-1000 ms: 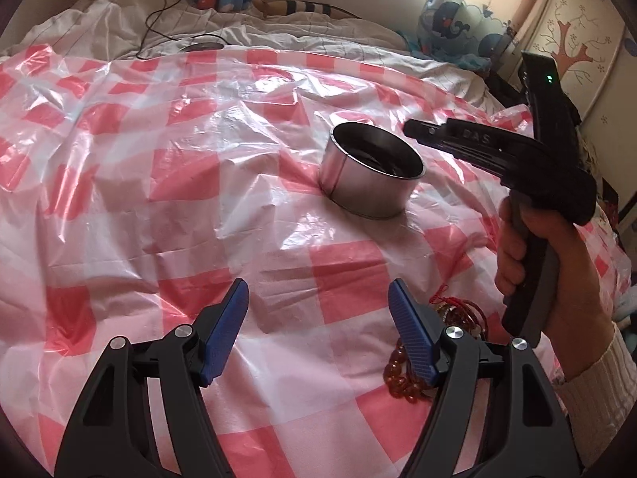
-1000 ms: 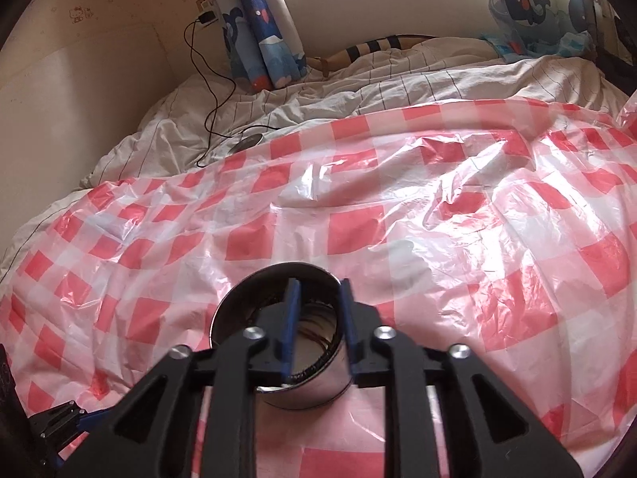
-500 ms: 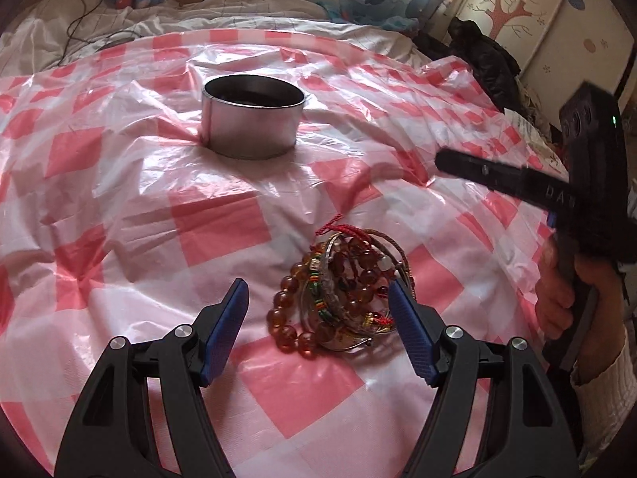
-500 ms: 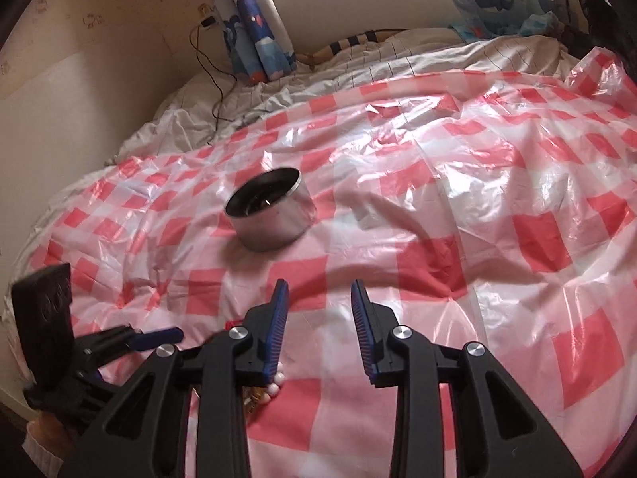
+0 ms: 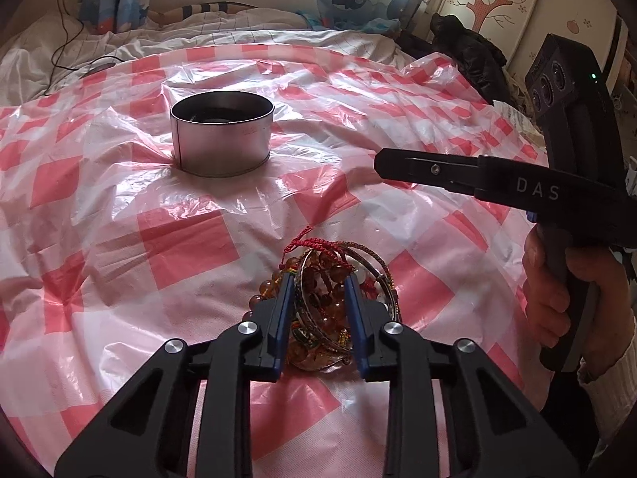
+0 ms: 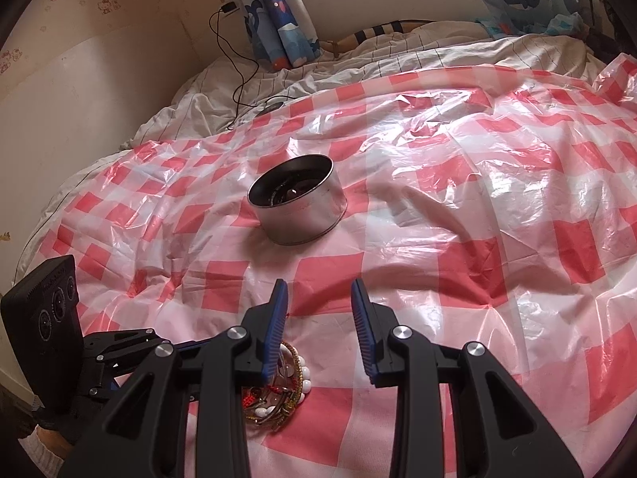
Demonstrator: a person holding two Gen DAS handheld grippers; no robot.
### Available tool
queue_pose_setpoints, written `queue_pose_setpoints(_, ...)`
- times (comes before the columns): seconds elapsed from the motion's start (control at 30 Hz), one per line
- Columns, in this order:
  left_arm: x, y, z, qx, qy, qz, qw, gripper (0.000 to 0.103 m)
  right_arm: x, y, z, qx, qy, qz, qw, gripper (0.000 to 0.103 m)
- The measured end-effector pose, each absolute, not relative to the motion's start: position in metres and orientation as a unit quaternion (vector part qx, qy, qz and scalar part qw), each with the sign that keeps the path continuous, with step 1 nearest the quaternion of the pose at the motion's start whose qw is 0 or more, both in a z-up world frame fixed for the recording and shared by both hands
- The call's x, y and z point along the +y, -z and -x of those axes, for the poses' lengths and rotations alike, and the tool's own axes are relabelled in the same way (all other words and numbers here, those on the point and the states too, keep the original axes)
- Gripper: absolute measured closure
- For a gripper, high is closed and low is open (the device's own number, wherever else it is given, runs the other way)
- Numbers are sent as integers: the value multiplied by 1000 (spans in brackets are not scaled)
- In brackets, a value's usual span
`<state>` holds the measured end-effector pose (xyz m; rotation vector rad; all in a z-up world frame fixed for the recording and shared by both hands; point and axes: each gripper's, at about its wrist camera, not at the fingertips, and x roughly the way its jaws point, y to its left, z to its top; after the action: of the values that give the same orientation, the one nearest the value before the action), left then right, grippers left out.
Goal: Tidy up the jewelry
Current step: 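Close the left gripper on the silver bangle in the jewelry pile, then lift the silver bangle with the left gripper while the right gripper grasps red beaded jewelry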
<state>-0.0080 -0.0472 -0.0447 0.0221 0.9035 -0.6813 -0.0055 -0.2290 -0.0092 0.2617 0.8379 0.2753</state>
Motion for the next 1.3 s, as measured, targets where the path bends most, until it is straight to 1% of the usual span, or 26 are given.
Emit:
queue_pose_setpoints(0.07,-46,45,7,429,315,-15,846,94,-228,10,5,405,-136,-127,895,69)
queue_pose_setpoints(0.27,-43,46,4,437,318,-5,841,99,-223,10,4,408,-148,-120,893,69)
queue_pose_setpoints(0.57,-39,43,4,442,328,2,835,100,-220,8,6,403,-166,-118,892,69)
queue_pose_setpoints(0.7,-38,39,5,439,326,-13,837,100,-208,11,5,420,-242,-136,864,65)
queue_pose_setpoints(0.83,-42,41,6,443,325,-31,835,100,-177,13,14,428,-271,-52,861,64)
queue_pose_setpoints(0.9,-44,41,8,442,324,-40,836,100,-165,20,16,442,-274,-24,854,65)
queue_pose_setpoints(0.97,-44,41,9,441,323,-41,837,100,-163,21,17,437,-263,-10,860,65)
queue_pose_setpoints(1.1,-33,31,6,431,332,-1,839,100,-192,9,14,405,-253,-82,875,64)
queue_pose_setpoints(1.17,-26,27,3,427,334,17,840,100,-207,3,12,392,-240,-114,881,61)
queue_pose_setpoints(1.23,-20,25,0,426,329,28,842,100,-217,4,6,398,-225,-134,879,61)
queue_pose_setpoints(1.3,-11,23,-4,424,321,39,846,100,-219,7,3,412,-210,-125,878,61)
